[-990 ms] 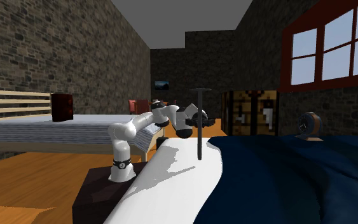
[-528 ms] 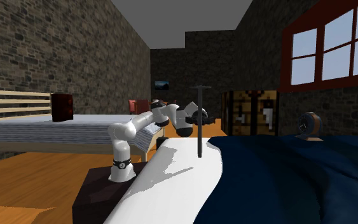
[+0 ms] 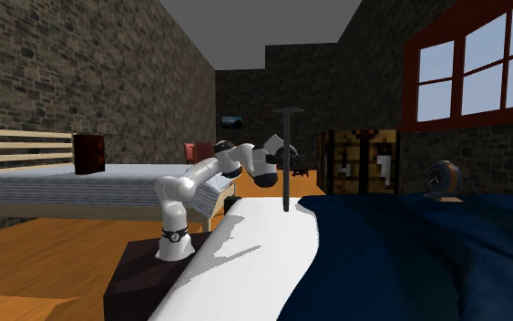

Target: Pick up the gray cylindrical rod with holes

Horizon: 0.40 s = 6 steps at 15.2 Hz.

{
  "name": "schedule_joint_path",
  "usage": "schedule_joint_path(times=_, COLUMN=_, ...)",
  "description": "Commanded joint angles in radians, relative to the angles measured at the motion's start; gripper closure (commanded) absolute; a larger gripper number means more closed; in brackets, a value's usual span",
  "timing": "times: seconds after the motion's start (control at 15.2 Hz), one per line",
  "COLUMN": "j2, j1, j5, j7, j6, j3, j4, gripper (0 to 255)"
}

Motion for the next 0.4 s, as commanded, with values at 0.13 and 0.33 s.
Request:
schedule_joint_path(times=0.13, j2=0.029, j1=-0.001, j5=-0.006, j7=-0.033, j6=-0.017, j3=-0.024, j4=0.029, gripper=255)
schedule_joint_path(times=0.33, j2=0.037, j1=-0.001, j5=-0.007, j7=-0.043, j6=-0.022, j3=-0.030, j4=0.037, gripper=255)
